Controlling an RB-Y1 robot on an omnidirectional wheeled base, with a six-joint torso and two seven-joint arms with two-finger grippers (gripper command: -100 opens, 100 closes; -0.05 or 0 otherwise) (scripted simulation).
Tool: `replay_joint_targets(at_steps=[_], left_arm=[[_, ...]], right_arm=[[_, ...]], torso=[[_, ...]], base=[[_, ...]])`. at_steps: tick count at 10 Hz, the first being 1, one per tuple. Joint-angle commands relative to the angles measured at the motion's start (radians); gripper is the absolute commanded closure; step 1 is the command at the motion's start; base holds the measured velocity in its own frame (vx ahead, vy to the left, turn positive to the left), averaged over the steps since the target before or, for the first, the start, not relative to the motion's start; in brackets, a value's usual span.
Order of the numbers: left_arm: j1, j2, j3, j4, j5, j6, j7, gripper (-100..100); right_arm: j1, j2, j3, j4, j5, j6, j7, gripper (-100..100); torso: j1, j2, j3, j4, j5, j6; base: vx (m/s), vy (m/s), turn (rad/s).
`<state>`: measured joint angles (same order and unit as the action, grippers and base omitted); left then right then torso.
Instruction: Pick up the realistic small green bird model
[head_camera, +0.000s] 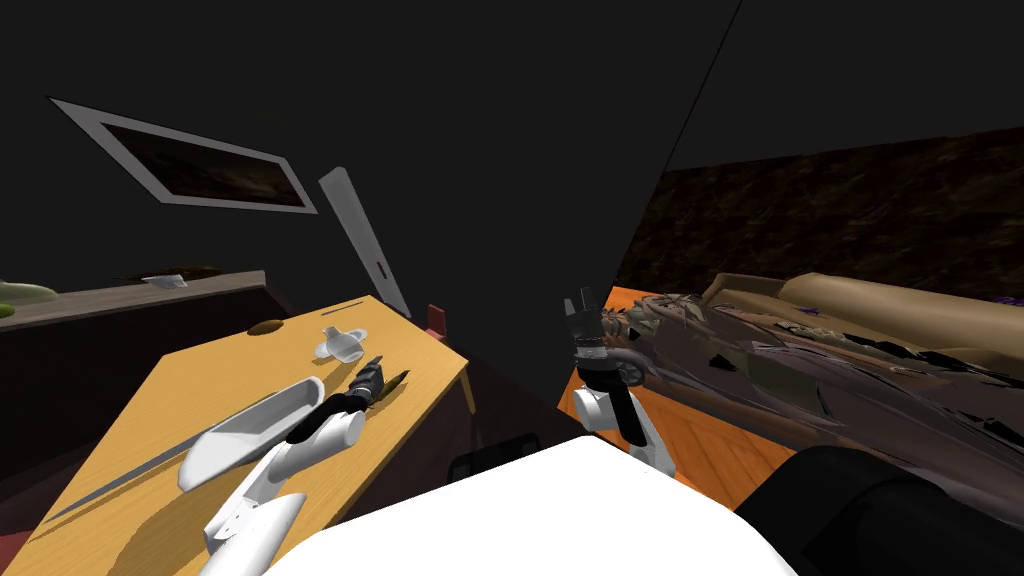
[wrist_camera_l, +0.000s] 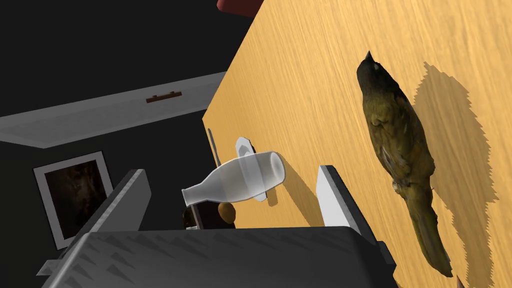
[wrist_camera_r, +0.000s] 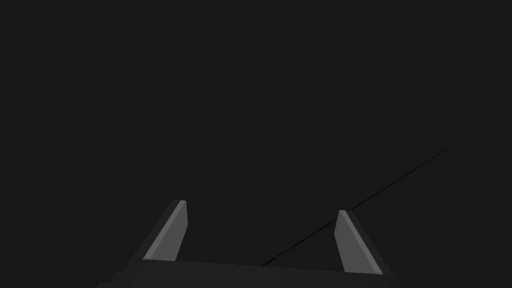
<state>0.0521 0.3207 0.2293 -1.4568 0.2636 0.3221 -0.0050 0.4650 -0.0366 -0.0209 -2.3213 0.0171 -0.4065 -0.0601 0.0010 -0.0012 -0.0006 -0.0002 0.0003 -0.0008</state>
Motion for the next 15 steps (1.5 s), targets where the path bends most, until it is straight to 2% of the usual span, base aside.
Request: replay_joint_targets(at_steps=[1,3,4,5,7,9,11,12,13,14,15], left_arm=[[-0.024,0.013,0.014,0.05,0.012,0.046,0.008,-100],[-0.024,0.013,0.014,0.069,0.012,0.046,0.008,-100],[-0.046,0.03,0.026,0.11,0.025,0.084,0.015,-100],[-0.046,0.03,0.026,0.127,0.025,0.084,0.015,-100],[-0.088,0.063,0.048,0.217,0.048,0.143,0.029,-100],[-0.088,0.063,0.048,0.241,0.048,0.154,0.029,-100],[-0.126,0.097,0.067,0.329,0.069,0.21,0.041,-100],[-0.126,0.097,0.067,0.352,0.069,0.218,0.041,-100],[-0.143,0.113,0.077,0.377,0.079,0.247,0.047,-100],[-0.143,0.113,0.077,0.404,0.079,0.247,0.047,-100],[-0.16,0.129,0.085,0.43,0.088,0.275,0.052,-100]], right_arm=[[0.0,0.0,0.0,0.0,0.0,0.0,0.0,0],[0.0,0.0,0.0,0.0,0.0,0.0,0.0,0],[0.0,0.0,0.0,0.0,0.0,0.0,0.0,0],[0.0,0.0,0.0,0.0,0.0,0.0,0.0,0],[0.0,0.0,0.0,0.0,0.0,0.0,0.0,0],[0.0,0.0,0.0,0.0,0.0,0.0,0.0,0],[0.0,0.0,0.0,0.0,0.0,0.0,0.0,0],[0.0,0.0,0.0,0.0,0.0,0.0,0.0,0],[0.0,0.0,0.0,0.0,0.0,0.0,0.0,0],[0.0,0.0,0.0,0.0,0.0,0.0,0.0,0],[0.0,0.0,0.0,0.0,0.0,0.0,0.0,0]], torso=[[0.0,0.0,0.0,0.0,0.0,0.0],[0.0,0.0,0.0,0.0,0.0,0.0],[0.0,0.0,0.0,0.0,0.0,0.0],[0.0,-0.001,0.0,0.0,0.0,0.0],[0.0,-0.001,-0.001,0.0,0.0,0.0],[0.0,-0.002,-0.001,-0.001,0.0,0.0],[0.0,-0.002,-0.001,0.0,0.0,0.0],[-0.001,-0.003,-0.002,-0.001,0.0,0.0],[0.0,-0.003,-0.002,-0.001,0.0,0.0],[0.001,-0.003,-0.002,-0.001,0.0,0.0],[0.001,-0.002,-0.001,-0.001,0.0,0.0]], base=[[0.008,-0.004,-0.052],[0.005,-0.001,-0.023],[0.015,-0.004,-0.062],[0.016,-0.002,-0.046],[0.031,-0.006,-0.078],[0.029,0.001,-0.008],[0.042,-0.012,-0.064],[0.048,-0.004,-0.03],[0.041,0.013,-0.044],[0.035,0.012,-0.029],[0.043,0.003,-0.039]])
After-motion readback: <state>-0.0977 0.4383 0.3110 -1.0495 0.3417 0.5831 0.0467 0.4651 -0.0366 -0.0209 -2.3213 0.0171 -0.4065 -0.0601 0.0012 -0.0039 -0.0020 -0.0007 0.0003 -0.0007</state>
